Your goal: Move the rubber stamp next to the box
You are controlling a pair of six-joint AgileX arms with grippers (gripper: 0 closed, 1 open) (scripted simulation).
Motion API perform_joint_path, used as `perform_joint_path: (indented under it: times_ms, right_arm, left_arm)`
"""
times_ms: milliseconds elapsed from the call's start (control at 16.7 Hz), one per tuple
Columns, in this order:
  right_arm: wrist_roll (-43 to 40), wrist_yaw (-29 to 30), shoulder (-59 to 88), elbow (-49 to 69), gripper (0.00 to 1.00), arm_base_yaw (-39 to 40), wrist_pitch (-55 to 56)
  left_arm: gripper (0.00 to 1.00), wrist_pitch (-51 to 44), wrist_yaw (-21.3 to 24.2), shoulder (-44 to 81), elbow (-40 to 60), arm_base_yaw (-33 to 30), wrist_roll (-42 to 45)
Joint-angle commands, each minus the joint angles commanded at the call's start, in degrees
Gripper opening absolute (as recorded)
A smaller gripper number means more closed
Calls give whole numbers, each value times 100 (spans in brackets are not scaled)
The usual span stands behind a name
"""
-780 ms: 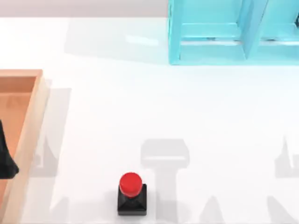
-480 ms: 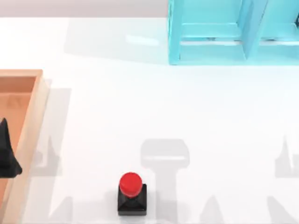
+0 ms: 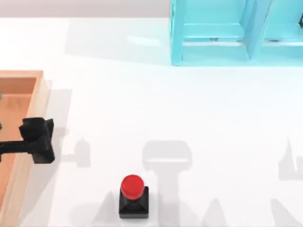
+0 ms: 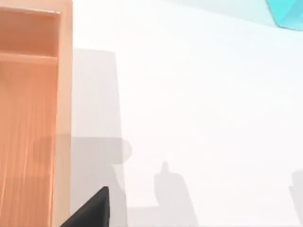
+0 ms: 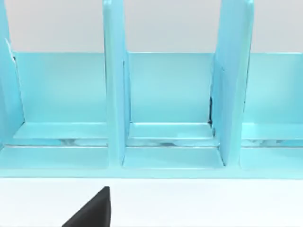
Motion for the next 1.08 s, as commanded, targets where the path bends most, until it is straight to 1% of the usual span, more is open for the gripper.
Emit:
perform_joint_path:
  times_ms: [420, 660, 900, 1080]
  right_arm:
    - [0, 0, 0, 0, 100, 0, 0]
    - [0, 0, 0, 0, 100, 0, 0]
    - [0, 0, 0, 0, 100, 0, 0]
    - [0, 0, 0, 0, 100, 0, 0]
  left_arm:
    - [100, -2524, 3, 3369, 2781, -1700, -1642]
    - [100, -3701, 11, 4946, 4090, -2503, -2412]
    - [100, -4466, 16, 5982, 4955, -3028, -2915]
    - [100, -4687, 17, 6272, 5207, -3180, -3062]
